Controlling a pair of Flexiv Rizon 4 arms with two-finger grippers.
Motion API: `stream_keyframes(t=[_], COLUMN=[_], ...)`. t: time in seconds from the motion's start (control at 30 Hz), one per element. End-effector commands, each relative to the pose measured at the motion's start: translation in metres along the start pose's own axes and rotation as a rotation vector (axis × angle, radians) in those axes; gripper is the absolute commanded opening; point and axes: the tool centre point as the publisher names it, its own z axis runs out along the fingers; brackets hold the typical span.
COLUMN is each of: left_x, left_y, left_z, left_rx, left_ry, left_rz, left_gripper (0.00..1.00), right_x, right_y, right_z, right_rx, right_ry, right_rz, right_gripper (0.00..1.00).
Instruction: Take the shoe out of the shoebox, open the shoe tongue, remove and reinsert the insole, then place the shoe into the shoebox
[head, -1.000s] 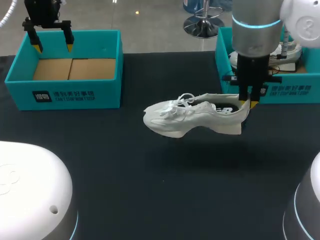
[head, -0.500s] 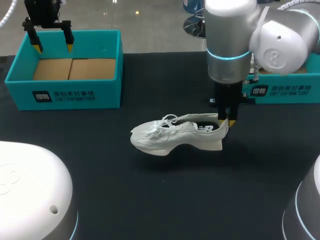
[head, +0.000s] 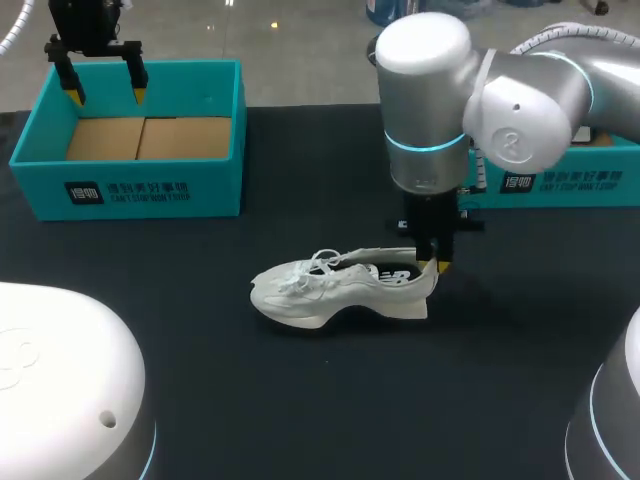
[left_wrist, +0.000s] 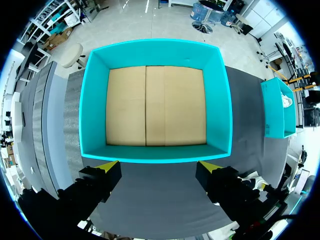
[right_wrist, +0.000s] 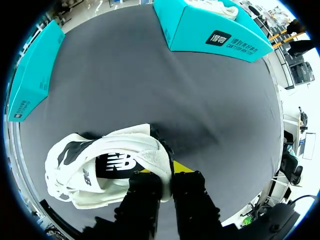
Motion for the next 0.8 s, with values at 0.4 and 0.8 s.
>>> stream_keyframes(t=[0.4,0.8], left_x=[0.000,0.000], left_y=[0.000,0.000], left_z=[0.000,0.000], left_rx=[-0.001,-0.001], left_ry=[-0.001,-0.001], left_rz=[0.000,0.000], left_gripper=[1.00,1.00], right_x=[0.013,-0.018], right_y=[-0.009,0.002], right_z=[0.016,-0.039], right_rx=[0.033,-0.036], right_ry=[-0.024,0.115], right_rz=[0.015,-0.230], right_gripper=[1.00,1.00])
